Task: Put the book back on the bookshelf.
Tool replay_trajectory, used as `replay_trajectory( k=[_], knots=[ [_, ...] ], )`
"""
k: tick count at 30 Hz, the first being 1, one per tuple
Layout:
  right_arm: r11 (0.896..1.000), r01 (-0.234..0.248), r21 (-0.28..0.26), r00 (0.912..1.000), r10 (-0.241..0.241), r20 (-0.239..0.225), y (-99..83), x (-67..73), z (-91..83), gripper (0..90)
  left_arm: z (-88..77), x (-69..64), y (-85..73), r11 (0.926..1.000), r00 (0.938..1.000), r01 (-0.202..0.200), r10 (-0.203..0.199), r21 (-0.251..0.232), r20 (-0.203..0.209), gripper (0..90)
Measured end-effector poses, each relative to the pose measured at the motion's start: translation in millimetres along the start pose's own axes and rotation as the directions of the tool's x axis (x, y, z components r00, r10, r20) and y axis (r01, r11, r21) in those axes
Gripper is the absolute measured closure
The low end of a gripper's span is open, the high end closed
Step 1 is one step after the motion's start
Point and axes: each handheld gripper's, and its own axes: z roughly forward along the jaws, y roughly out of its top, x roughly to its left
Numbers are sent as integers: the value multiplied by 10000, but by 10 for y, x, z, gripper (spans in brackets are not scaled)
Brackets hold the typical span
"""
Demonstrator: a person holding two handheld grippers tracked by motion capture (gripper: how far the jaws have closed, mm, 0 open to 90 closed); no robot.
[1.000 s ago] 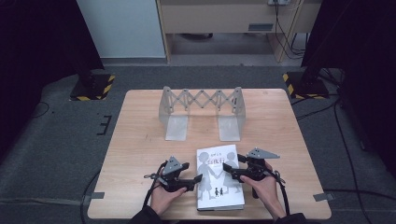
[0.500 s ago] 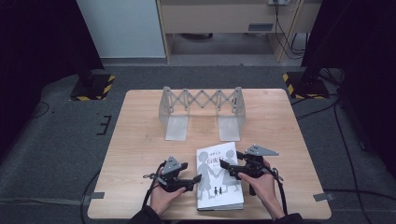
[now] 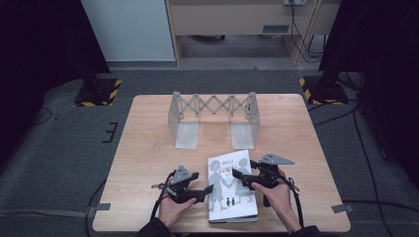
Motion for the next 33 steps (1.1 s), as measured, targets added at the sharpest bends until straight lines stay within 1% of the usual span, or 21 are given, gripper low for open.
replay_trajectory(
  k=[3,5,7,12,14,17,18,20,21,22,23,24,26,27,29,30,32,33],
  knots=[
    [9999,-11,124,10000,11,-26,-21,7,21,230,-1,3,2,10000,10000,25,-25,4,7,199],
    [9996,-97,270,9998,102,-166,-35,22,39,230,-5,3,3,10000,10000,31,-31,-20,-3,198],
    [9995,-57,301,9998,62,-169,-44,36,53,218,-11,4,5,10000,10000,39,-39,-53,-5,198],
    [9997,-70,224,9998,74,-167,-28,38,36,231,-24,7,3,10000,10000,34,-34,-61,-7,198],
    [9998,71,211,10000,-71,-6,2,28,2,231,-34,1,1,10000,10000,1,-1,-86,22,198],
    [10000,68,47,9998,-69,212,27,-17,-48,233,-41,8,3,9999,10000,-4,4,-104,-1,198],
    [10000,18,69,9995,-20,308,28,-35,-67,233,-40,13,3,9999,10000,8,-8,-104,-5,198],
    [9999,111,79,9985,-115,538,10,-55,-90,240,-40,19,1,10000,10000,34,-34,-88,-39,198],
    [9997,235,113,9978,-241,624,-4,-59,-101,237,-41,19,1,10000,10000,42,-42,-89,-30,198],
    [9994,302,138,9976,-310,615,-24,-55,-111,251,-43,18,0,9999,10000,47,-47,-103,-21,198],
    [9996,271,127,9983,-277,519,-46,-46,-116,245,-43,17,-1,9999,10000,33,-33,-98,-24,198],
    [9994,286,200,9986,-295,448,-72,-34,-117,244,-43,18,-2,10000,10000,33,-33,-71,-31,198],
    [9984,373,420,9979,-394,519,-107,-24,-116,242,-43,17,-3,10000,10000,26,-26,-39,-52,198],
    [9979,433,478,9973,-460,571,-116,-38,-123,236,-43,15,-5,10000,10000,20,-20,-71,-57,198],
    [9981,344,507,9966,-380,731,-135,-77,-128,223,-44,16,-5,10000,10000,3,-4,-79,-79,200],
    [9977,379,555,9958,-423,810,-155,-103,-128,220,-42,18,-5,10000,9999,3,-4,-64,-105,203],
    [9965,364,747,9950,-431,902,-215,-138,-112,222,-43,24,-7,10000,9998,8,-9,-37,-202,210],
    [9951,343,922,9952,-425,878,-245,-148,-102,224,-47,27,-6,10000,9997,5,-6,-47,-263,215]
  ],
)
